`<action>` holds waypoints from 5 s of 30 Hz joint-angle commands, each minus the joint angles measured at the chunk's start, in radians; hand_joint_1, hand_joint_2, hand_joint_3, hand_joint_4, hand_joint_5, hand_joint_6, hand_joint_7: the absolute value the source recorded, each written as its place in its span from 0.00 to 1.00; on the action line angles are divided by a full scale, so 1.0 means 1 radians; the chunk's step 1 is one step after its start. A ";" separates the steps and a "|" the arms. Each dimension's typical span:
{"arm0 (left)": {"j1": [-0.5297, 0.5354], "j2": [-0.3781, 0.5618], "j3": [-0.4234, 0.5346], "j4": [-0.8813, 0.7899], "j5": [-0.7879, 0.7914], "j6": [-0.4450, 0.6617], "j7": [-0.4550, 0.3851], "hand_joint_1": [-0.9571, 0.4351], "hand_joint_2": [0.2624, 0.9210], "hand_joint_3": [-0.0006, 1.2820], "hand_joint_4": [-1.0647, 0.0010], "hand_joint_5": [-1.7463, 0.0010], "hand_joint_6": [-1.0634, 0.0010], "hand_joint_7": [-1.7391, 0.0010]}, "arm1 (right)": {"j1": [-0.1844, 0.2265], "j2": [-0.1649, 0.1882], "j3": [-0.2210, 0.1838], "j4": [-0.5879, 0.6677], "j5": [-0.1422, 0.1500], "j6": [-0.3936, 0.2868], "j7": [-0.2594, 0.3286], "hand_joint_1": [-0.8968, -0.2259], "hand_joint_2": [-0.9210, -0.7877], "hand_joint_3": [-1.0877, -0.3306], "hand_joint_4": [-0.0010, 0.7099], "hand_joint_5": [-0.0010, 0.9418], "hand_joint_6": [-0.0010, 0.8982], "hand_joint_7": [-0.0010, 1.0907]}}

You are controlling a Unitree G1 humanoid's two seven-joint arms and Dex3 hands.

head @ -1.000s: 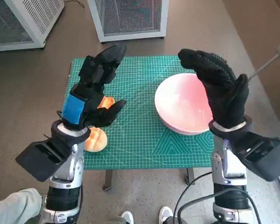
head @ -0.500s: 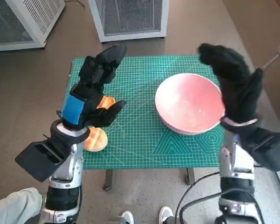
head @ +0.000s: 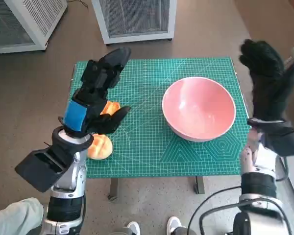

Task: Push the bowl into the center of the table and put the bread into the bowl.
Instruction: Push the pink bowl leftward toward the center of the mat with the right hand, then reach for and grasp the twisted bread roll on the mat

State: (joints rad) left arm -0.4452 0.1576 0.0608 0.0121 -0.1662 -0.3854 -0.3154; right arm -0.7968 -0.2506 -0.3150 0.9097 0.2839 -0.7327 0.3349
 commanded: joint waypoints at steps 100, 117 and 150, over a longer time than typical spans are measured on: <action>0.105 0.039 0.067 -0.041 -0.005 -0.036 0.027 0.33 1.00 0.31 0.76 0.99 0.90 0.75 | -0.193 0.198 -0.084 0.372 -0.044 0.351 -0.119 0.86 0.07 0.67 0.55 0.00 0.24 0.33; 0.062 0.074 0.098 0.022 -0.021 -0.045 0.014 0.34 1.00 0.30 0.76 1.00 0.86 0.79 | -0.086 0.207 0.012 0.007 0.001 0.029 0.186 0.74 0.01 0.68 0.54 0.01 0.13 0.53; -0.047 0.435 0.054 0.034 0.220 0.176 -0.107 0.41 0.89 0.01 0.90 1.00 0.89 0.87 | 0.258 0.159 0.222 -0.734 0.051 0.175 0.199 0.70 0.20 0.75 0.55 0.00 0.01 0.73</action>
State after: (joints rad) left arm -0.4675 0.5524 0.1369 0.0588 0.0361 -0.2645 -0.3847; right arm -0.5656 -0.0885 -0.0974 0.1857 0.3200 -0.5767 0.5380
